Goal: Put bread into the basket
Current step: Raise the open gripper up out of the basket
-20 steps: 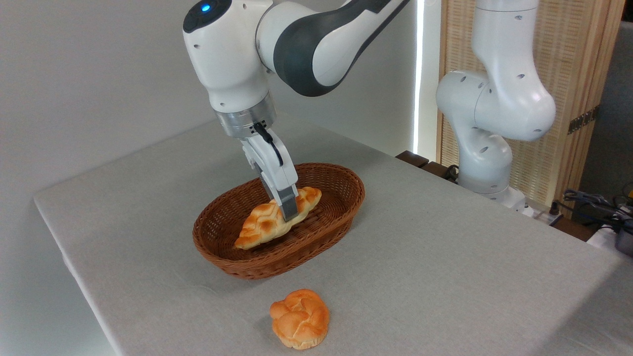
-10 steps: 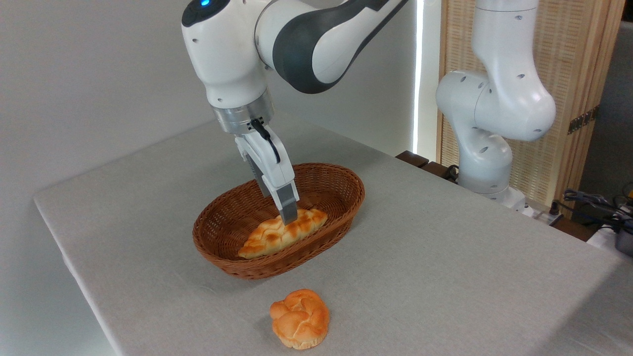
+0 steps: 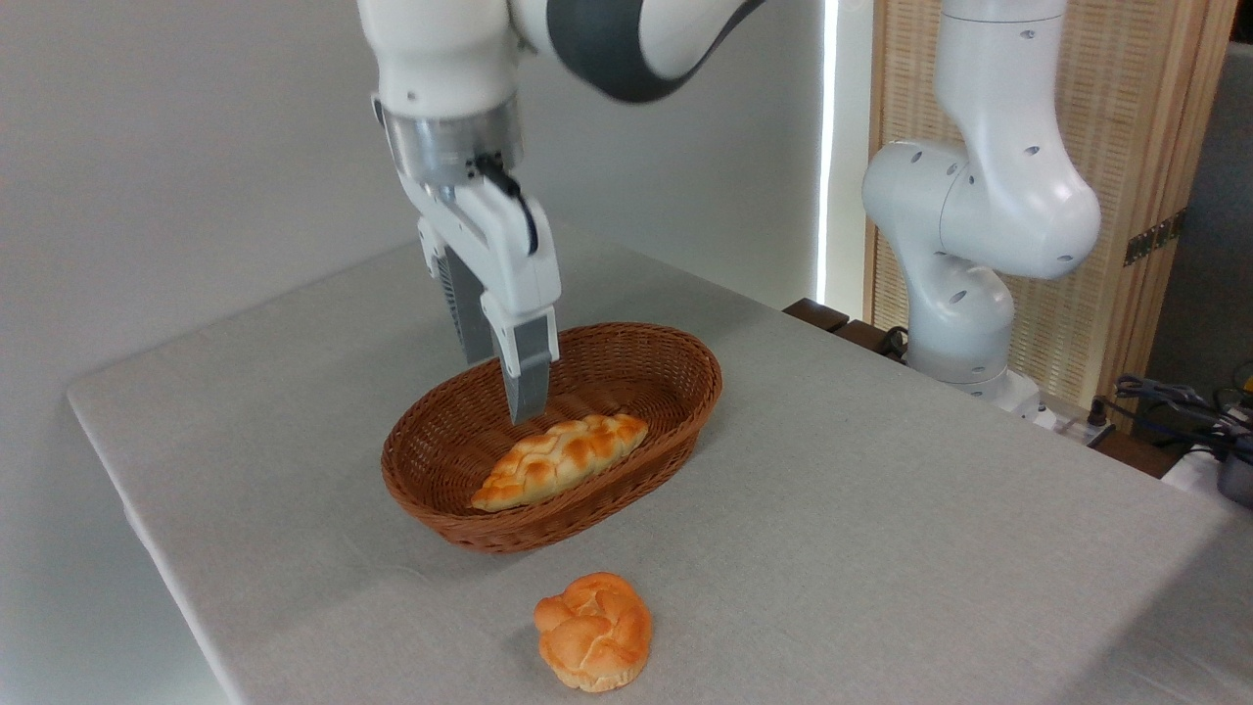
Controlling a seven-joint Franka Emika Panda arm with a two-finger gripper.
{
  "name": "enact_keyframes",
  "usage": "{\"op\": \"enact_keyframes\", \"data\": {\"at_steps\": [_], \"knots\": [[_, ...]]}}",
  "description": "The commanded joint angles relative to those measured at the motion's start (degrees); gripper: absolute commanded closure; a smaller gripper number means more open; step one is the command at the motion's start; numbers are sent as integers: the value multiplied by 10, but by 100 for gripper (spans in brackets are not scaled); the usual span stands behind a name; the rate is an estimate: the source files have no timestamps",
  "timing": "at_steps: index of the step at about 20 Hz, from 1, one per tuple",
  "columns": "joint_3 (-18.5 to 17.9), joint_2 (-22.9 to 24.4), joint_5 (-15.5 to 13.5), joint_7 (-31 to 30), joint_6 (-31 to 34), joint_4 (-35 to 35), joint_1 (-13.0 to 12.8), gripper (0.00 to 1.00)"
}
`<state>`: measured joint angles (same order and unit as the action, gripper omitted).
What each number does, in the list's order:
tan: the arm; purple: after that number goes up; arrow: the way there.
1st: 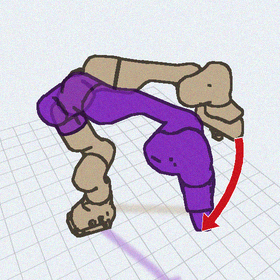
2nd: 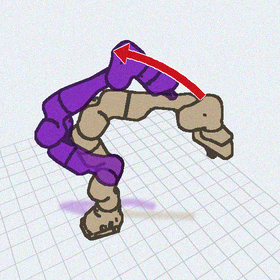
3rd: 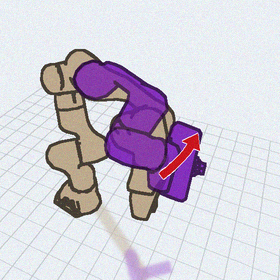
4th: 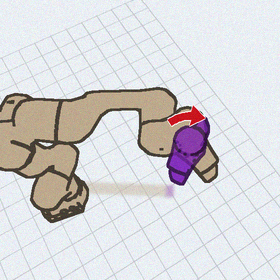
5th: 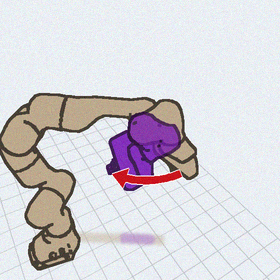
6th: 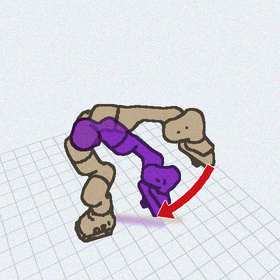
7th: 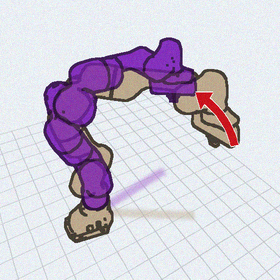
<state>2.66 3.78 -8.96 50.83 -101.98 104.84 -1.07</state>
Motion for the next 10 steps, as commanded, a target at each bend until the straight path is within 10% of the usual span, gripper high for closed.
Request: {"op": "enact_keyframes", "data": {"at_steps": [1,10], "knots": [[-6,-1,0,-5,32,-55,16,0],[-5,-7,37,-28,113,-132,21,0]]}}
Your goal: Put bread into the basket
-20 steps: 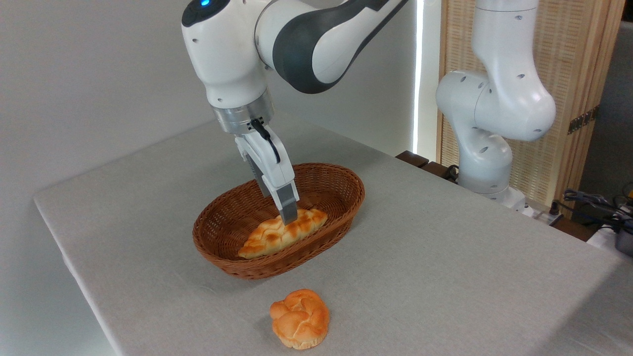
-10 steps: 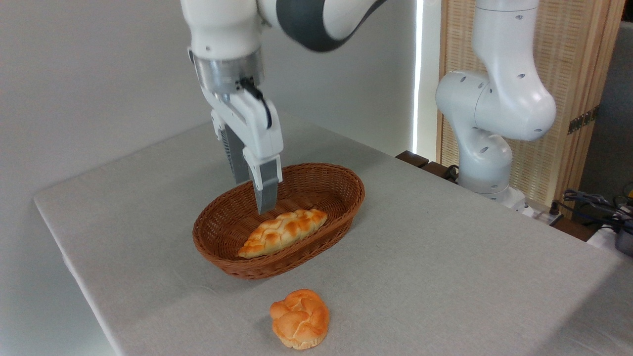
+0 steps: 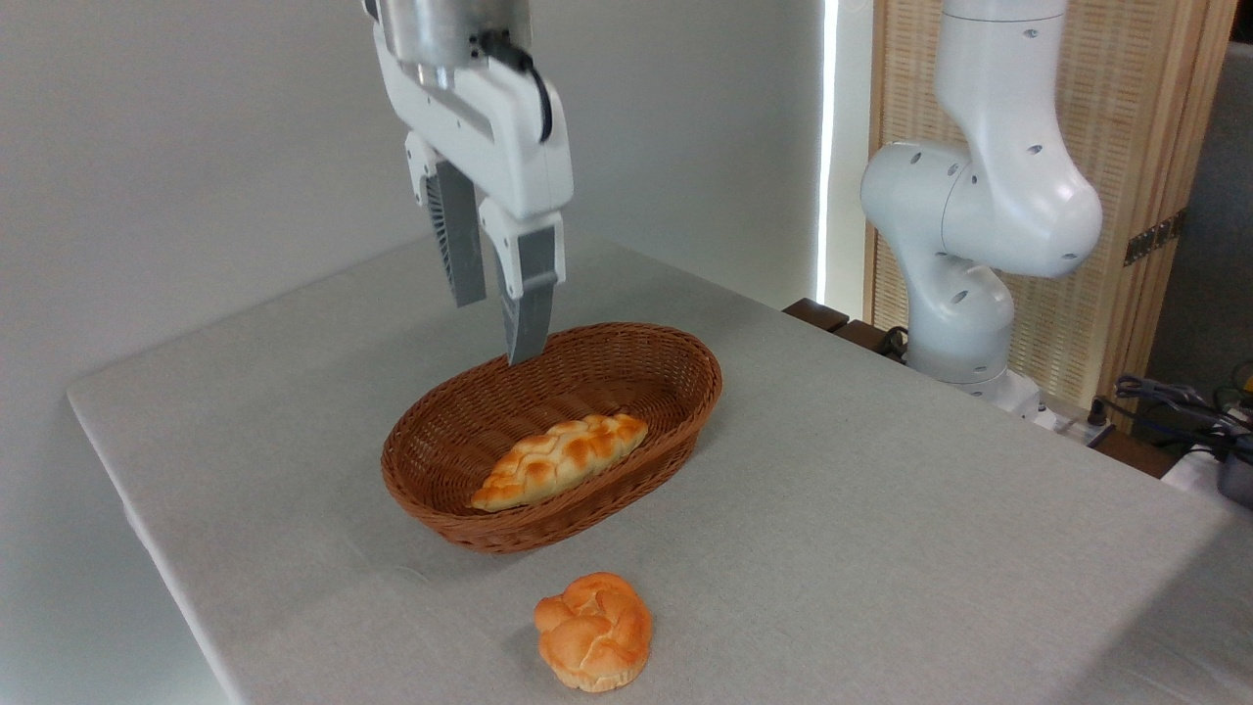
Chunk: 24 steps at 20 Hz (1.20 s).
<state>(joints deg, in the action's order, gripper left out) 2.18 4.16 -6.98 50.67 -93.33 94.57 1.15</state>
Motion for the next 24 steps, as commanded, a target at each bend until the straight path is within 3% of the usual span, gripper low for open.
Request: {"op": "enact_keyframes", "data": {"at_steps": [1,15,19,24], "knots": [[0,-12,20,-33,27,-31,0,0],[9,-31,64,-41,58,-47,-3,0],[10,-36,64,-79,58,-47,-5,0],[10,-37,64,-83,56,-47,-5,0]]}}
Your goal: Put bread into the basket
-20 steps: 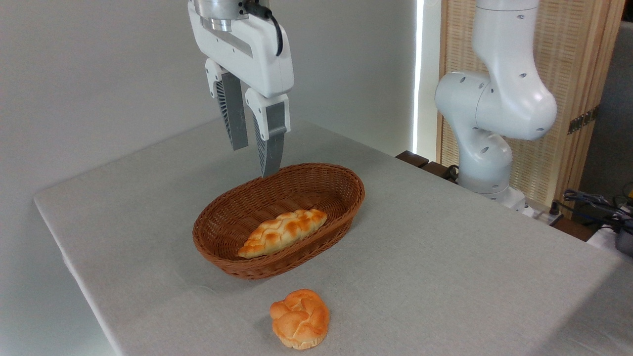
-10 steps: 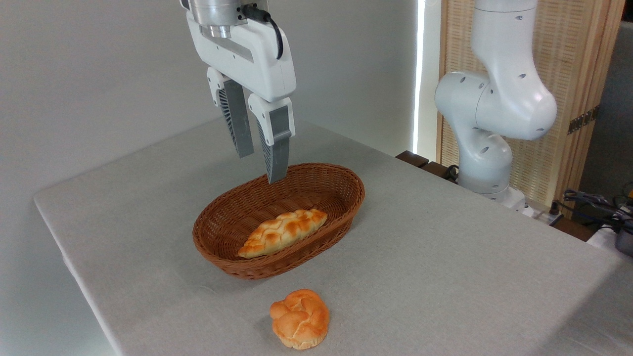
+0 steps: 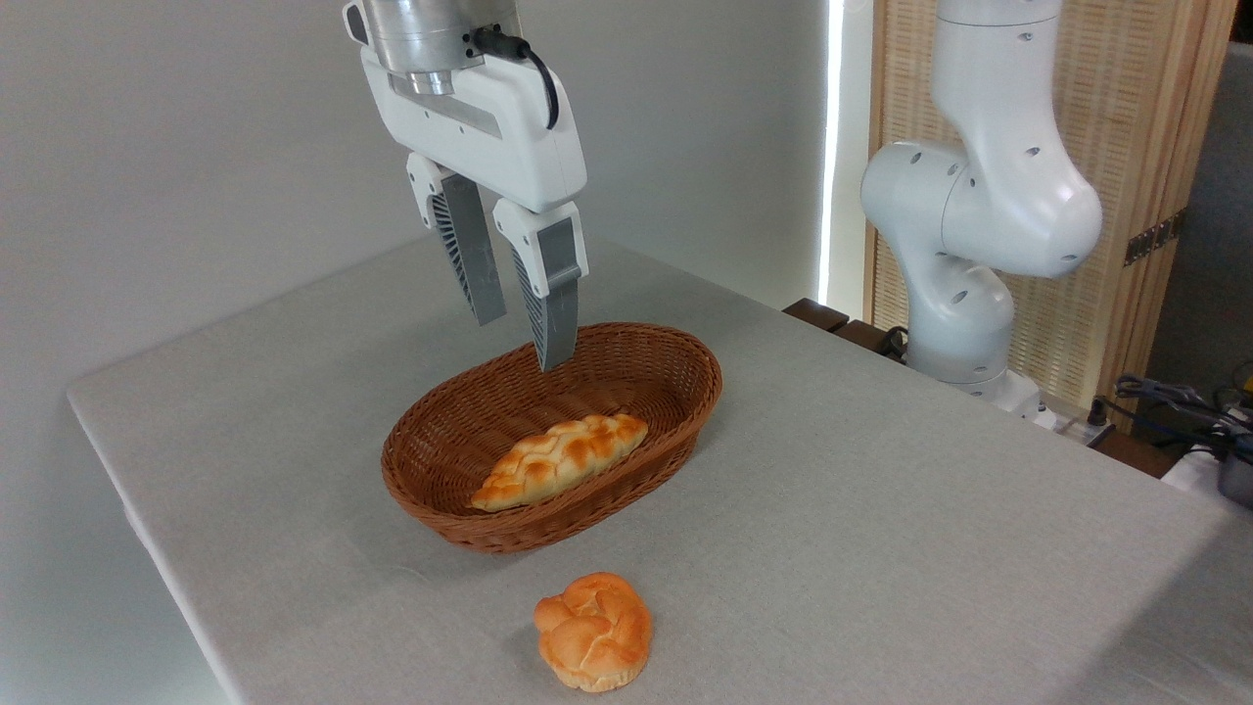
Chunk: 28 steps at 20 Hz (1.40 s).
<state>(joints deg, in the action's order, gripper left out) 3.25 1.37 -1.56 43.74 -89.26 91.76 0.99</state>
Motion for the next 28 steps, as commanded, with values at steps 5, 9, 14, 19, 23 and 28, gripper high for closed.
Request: {"op": "enact_keyframes", "data": {"at_steps": [5,9,14,19,23,28], "knots": [[-1,-9,10,-8,7,-19,-4,0],[-1,-9,22,-8,-10,-18,-4,0],[-1,-10,22,-8,-12,-18,-4,0],[-2,-9,21,-9,-12,-18,-4,0],[-2,-9,21,-8,-11,-19,-4,0],[-3,-9,21,-8,-11,-18,-4,0]]}}
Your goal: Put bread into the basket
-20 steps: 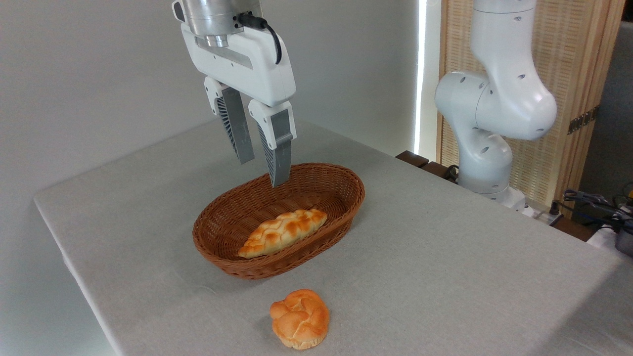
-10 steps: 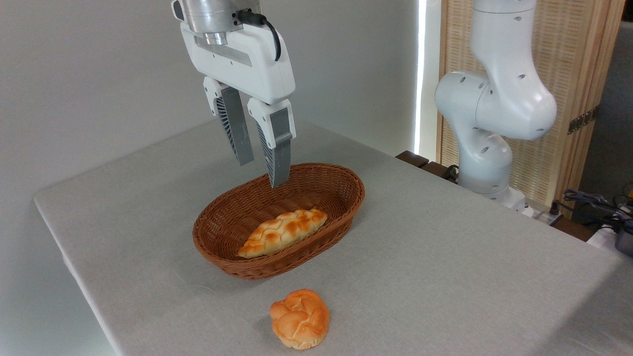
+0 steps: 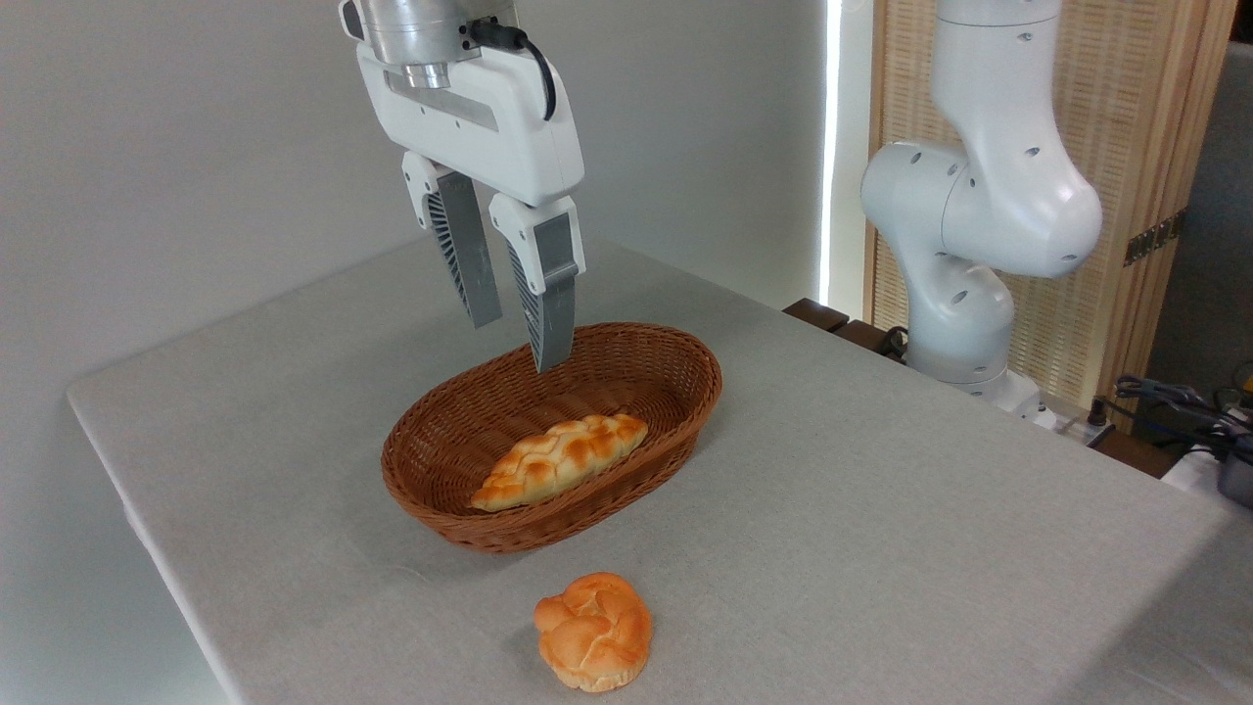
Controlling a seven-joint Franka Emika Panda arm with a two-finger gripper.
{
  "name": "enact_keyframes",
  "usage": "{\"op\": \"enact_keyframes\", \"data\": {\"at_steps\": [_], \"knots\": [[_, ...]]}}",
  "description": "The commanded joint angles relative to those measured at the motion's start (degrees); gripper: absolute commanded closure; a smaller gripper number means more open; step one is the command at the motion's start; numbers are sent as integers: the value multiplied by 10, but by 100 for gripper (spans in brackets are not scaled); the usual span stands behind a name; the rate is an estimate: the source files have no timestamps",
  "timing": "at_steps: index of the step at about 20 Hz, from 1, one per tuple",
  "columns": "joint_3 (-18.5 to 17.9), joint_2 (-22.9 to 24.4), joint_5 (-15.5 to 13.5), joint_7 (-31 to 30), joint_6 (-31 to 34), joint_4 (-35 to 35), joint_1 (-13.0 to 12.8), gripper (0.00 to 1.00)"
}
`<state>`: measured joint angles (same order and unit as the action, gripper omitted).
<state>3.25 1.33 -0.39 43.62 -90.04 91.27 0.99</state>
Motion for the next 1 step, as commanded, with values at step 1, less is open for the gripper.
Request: {"op": "enact_keyframes", "data": {"at_steps": [1], "knots": [[-3,-9,9,-7,-3,-14,-4,0]]}}
